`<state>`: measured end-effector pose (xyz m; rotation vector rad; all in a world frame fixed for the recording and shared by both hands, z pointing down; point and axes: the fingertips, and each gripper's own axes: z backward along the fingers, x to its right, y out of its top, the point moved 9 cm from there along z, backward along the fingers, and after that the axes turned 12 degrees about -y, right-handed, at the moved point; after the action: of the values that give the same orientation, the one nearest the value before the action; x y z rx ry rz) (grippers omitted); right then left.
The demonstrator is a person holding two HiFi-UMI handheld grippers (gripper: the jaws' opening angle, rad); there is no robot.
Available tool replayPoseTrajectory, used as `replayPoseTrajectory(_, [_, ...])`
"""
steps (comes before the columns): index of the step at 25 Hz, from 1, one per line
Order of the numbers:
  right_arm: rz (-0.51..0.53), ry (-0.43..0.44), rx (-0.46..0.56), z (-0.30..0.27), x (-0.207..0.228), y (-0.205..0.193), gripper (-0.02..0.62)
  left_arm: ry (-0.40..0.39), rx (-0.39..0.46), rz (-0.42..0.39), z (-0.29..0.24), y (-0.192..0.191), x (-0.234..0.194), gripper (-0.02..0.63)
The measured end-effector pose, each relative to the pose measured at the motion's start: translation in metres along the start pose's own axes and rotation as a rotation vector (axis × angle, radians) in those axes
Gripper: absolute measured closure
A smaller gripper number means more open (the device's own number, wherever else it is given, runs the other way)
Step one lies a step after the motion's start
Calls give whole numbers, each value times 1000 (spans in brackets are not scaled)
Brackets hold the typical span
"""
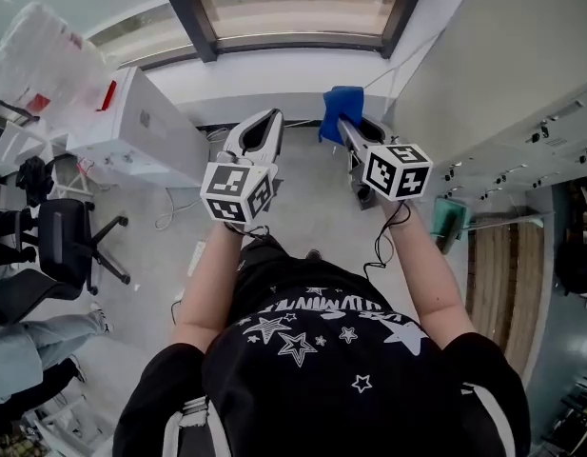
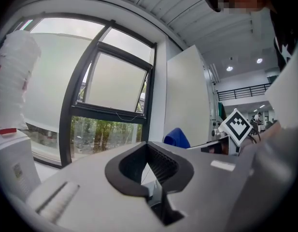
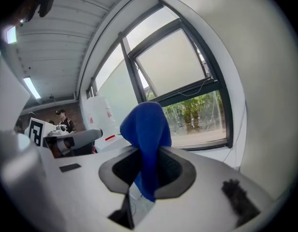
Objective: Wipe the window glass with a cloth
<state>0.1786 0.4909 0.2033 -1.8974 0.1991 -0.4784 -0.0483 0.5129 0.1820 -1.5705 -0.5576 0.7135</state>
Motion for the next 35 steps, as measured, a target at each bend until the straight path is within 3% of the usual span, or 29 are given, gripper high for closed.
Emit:
replayPoseTrajectory(6, [8, 30, -10, -18, -6, -5, 520, 61, -12, 7, 5, -4, -23, 598])
replayPoseTrajectory(13, [13, 11, 2, -53, -11, 7, 520, 60, 0, 27, -6, -1, -69, 598])
replayPoseTrajectory(24, [1, -37, -16, -163, -23, 30, 520, 32, -3, 47, -38, 6, -189, 598])
replayPoseTrajectory(35, [-6, -47, -57, -256, -58, 49, 520, 41, 0, 90, -37, 12, -295, 598])
